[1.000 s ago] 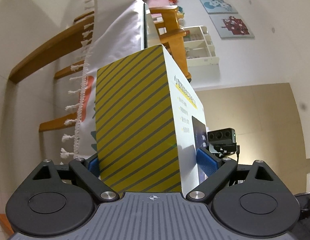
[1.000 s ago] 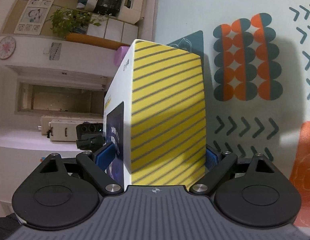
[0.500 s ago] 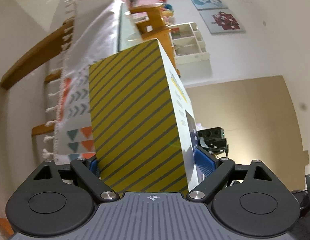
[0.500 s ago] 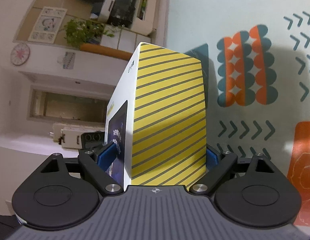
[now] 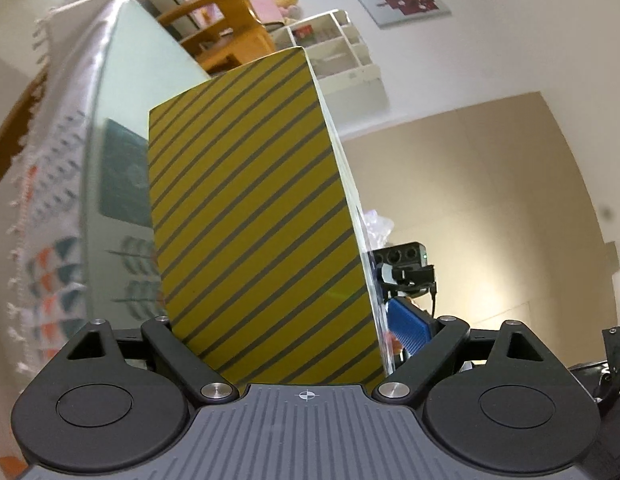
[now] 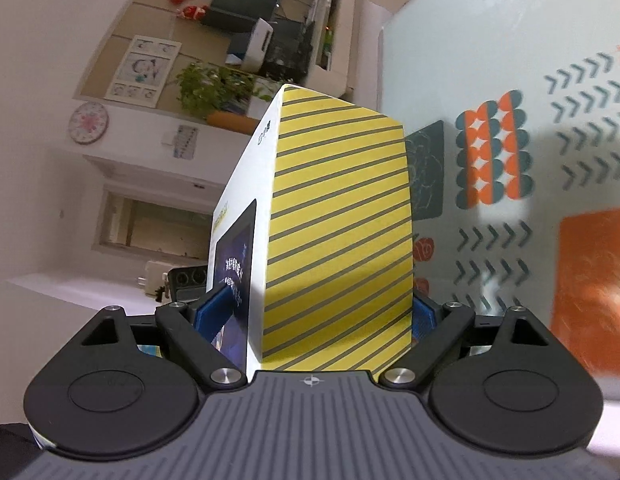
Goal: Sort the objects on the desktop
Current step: 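Lift the tablet box off the table with both grippers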
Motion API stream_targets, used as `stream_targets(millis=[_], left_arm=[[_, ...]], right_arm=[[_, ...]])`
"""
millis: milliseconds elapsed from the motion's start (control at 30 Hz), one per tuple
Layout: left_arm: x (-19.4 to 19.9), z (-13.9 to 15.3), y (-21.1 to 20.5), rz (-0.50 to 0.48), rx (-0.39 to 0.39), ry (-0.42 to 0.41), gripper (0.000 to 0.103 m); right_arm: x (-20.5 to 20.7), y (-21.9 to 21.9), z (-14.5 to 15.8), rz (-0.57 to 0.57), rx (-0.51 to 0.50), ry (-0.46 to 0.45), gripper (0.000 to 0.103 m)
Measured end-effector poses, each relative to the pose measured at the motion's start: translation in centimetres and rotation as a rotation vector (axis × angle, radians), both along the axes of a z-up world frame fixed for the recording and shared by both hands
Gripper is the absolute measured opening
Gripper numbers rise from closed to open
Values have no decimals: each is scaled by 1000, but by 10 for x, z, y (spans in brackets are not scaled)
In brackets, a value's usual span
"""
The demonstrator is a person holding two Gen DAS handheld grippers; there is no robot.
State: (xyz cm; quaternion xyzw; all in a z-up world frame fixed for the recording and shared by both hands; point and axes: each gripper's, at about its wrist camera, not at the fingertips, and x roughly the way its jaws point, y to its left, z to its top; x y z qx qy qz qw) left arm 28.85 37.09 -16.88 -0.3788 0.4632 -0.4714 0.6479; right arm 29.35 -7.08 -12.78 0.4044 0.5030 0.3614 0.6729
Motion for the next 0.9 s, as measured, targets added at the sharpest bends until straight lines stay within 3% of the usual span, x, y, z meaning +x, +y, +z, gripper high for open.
stream_targets(millis=[267, 633, 900], left_arm=[[-43, 25, -73, -22, 33, 3, 91], [-123, 8, -175, -40, 52, 74, 94], [-122, -8, -203, -45, 91, 103, 96]], right_arm=[[-49, -69, 21, -22, 1, -25, 103], [-148, -171, 14, -56, -18, 1, 103], [-164, -200, -6, -94, -14, -2, 103]])
